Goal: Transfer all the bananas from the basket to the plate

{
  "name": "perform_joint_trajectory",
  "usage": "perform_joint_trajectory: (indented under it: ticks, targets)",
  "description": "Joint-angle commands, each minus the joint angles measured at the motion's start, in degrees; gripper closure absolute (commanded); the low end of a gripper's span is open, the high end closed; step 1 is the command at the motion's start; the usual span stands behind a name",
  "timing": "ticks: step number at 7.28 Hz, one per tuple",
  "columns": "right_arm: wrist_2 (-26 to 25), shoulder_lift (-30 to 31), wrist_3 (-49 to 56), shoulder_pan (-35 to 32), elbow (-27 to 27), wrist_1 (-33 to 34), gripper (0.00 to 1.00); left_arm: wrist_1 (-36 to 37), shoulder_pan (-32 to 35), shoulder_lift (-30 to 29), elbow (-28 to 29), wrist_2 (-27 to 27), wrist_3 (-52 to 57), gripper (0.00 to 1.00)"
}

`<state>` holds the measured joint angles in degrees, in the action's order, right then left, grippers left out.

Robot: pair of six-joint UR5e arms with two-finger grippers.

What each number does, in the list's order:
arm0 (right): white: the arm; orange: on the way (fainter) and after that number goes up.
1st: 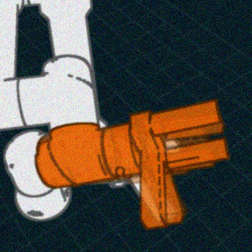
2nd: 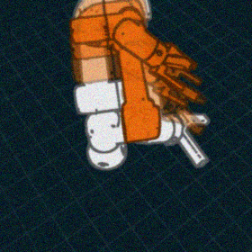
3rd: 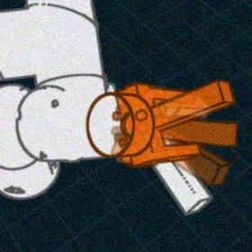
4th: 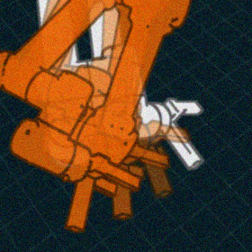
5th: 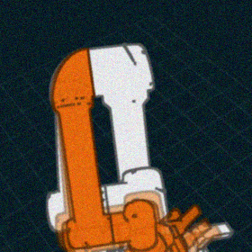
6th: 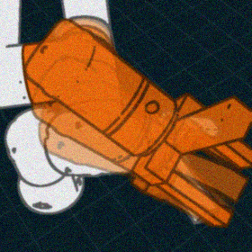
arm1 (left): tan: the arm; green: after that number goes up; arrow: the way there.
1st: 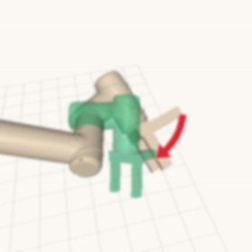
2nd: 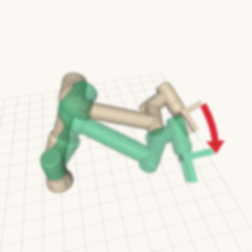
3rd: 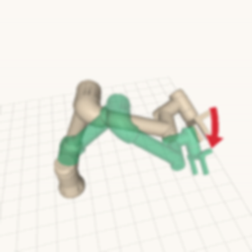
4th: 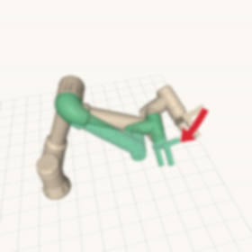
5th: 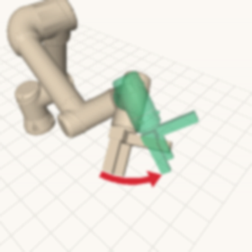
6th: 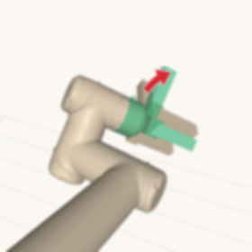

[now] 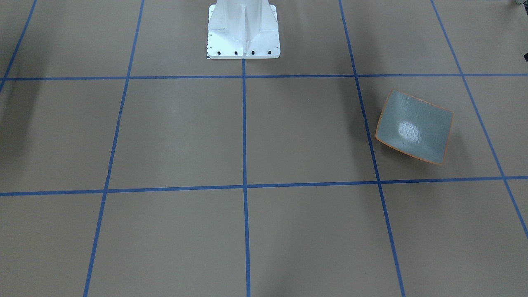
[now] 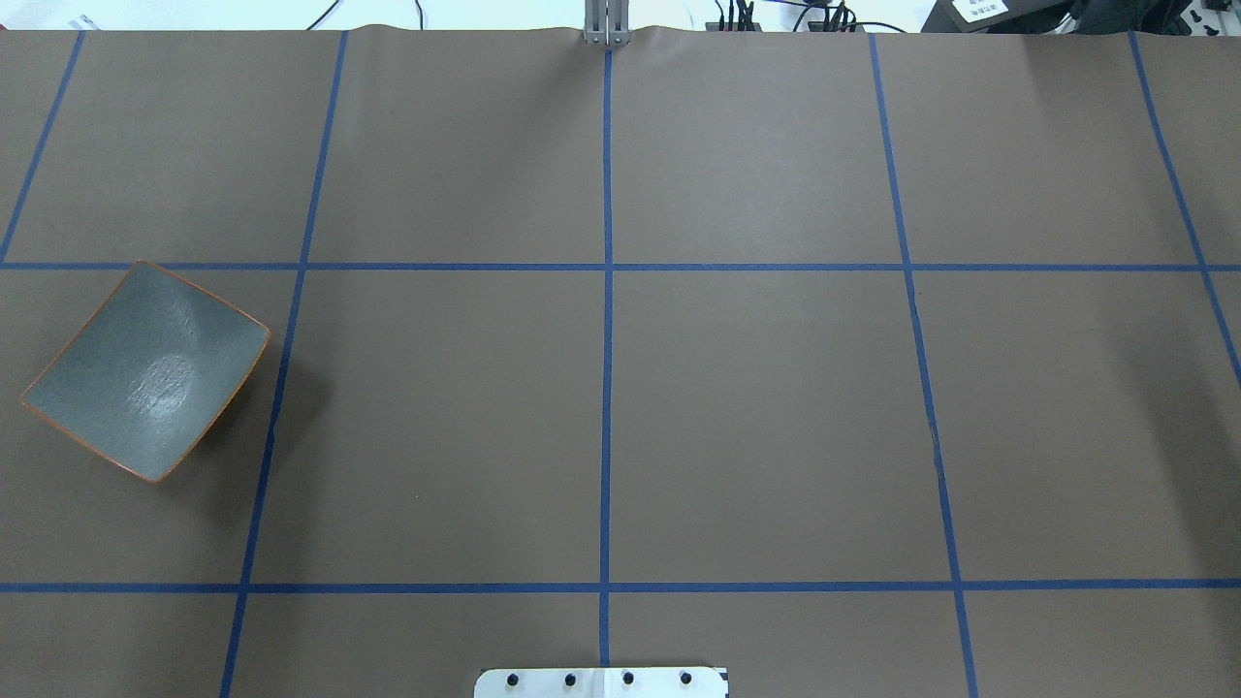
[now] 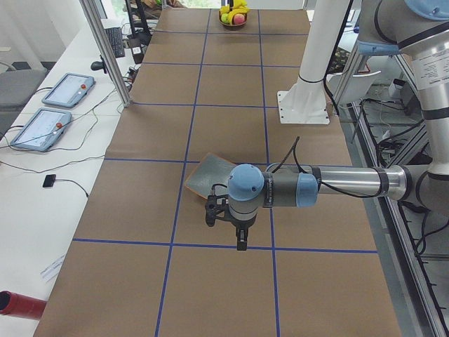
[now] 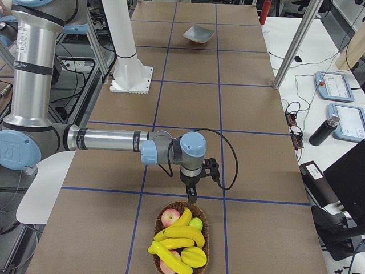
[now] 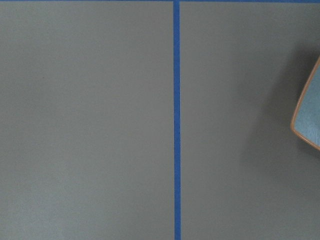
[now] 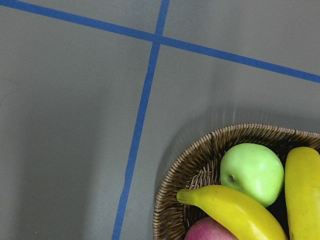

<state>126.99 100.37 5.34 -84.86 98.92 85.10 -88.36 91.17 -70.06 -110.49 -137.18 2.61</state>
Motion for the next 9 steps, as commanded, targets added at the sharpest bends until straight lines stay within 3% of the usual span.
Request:
perform_joint_trajectory:
  ticks: [1,7,9]
  targets:
    - [-0.1,0.0,-0.1,0.0,0.1,0.0,0.00,-0.1,0.0,-0.4,-0.1,0.0,0.0,0.00]
    - [-0.9,-3.3,-0.6,-1.4,0.4,-0.1,0.00,-0.1,0.0,-0.7,-0.2,-0.1,0.0,0.00]
    - [-1.0,-2.8,4.7,-2.3,-0.3,-0.6,0.00,-0.1,0.0,-0.7,-0.1,-0.1,0.0,0.00]
